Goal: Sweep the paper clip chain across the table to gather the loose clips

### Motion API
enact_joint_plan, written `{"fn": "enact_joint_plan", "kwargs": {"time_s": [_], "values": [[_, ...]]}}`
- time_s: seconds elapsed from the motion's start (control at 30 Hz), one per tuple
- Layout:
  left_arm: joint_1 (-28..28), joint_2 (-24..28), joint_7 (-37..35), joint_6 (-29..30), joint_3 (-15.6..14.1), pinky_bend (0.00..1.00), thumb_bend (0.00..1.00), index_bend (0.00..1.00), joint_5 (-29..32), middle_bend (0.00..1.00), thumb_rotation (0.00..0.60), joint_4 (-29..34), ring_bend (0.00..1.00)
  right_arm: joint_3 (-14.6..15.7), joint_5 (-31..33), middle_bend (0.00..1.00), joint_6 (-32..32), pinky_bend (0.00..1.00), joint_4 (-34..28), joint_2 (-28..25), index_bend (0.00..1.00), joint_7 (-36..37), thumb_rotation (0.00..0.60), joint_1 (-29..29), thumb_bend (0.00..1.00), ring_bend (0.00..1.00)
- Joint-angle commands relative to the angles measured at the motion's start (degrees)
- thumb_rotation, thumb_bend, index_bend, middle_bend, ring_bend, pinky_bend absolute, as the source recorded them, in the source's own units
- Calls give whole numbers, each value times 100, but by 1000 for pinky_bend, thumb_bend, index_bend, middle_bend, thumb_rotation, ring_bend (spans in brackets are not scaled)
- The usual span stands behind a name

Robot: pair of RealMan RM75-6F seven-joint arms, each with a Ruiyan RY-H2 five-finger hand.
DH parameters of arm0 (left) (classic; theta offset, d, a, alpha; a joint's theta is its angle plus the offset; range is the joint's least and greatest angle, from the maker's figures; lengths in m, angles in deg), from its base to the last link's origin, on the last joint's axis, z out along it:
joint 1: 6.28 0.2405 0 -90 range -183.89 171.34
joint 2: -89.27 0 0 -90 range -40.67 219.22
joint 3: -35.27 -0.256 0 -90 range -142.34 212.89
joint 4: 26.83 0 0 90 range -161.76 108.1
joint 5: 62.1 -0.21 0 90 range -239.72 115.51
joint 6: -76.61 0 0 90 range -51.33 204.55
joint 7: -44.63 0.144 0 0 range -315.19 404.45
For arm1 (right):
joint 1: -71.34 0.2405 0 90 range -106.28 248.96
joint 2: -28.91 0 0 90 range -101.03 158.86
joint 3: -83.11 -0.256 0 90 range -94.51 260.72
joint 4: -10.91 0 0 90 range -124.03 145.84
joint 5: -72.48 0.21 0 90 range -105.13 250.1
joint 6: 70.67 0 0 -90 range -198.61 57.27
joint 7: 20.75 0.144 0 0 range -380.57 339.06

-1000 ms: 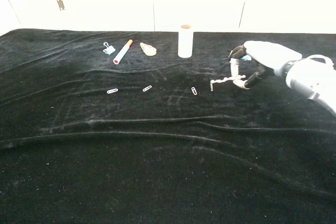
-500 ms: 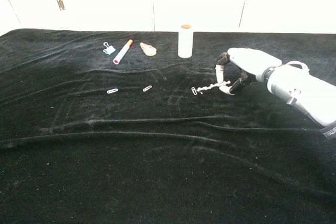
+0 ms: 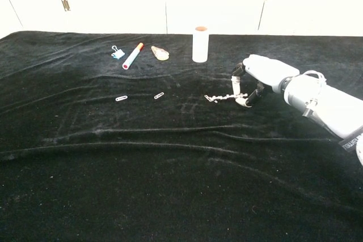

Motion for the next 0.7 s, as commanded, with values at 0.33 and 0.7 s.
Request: {"fn": "enact_joint_plan", "kwargs": {"time_s": [0.33, 0.7], "values": [[-3, -10, 42, -12, 3, 66, 601, 0, -7, 108, 600, 4, 113, 22, -179, 241, -303, 0, -173, -108, 884, 276, 600, -99, 411, 107], [-4, -21, 157, -13, 8, 66, 601, 0, -3, 108, 600, 70, 114, 91, -384, 247, -595, 0, -771, -342, 884, 504, 600, -236, 411, 109]]}}
